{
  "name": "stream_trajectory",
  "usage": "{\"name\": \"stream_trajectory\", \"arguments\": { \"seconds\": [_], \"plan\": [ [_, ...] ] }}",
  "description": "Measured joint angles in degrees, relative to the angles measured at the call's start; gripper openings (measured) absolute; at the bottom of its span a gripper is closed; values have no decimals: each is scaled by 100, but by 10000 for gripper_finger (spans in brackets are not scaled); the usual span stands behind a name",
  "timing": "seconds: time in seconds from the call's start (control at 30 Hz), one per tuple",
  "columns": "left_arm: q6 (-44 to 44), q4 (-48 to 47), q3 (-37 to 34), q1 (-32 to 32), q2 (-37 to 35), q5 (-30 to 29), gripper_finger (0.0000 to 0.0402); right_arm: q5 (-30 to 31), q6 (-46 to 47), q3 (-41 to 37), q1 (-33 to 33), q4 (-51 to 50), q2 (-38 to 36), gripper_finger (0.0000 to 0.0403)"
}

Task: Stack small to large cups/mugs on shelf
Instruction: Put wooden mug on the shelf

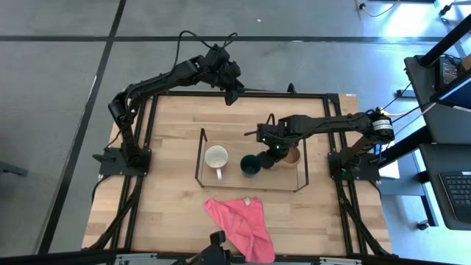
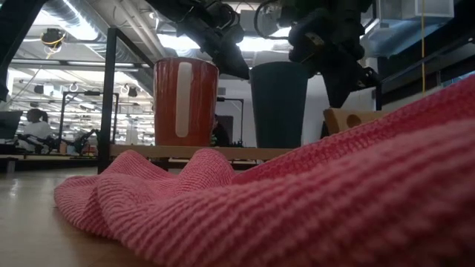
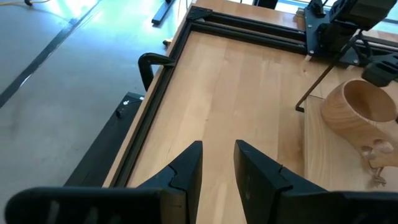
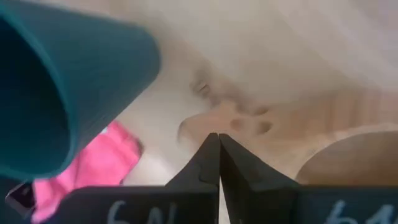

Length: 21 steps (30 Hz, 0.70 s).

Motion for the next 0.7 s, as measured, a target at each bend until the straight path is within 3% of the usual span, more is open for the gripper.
{"name": "stream_trajectory", "arguments": {
  "seconds": [0.33,0.7],
  "plan": [
    [-96,-4,0,0,0,-11,86,-359,-81,2,134,-31,-2,6],
    [-106,-7,0,0,0,-13,86,199,-241,4,70,230,-33,6]
  ]
}}
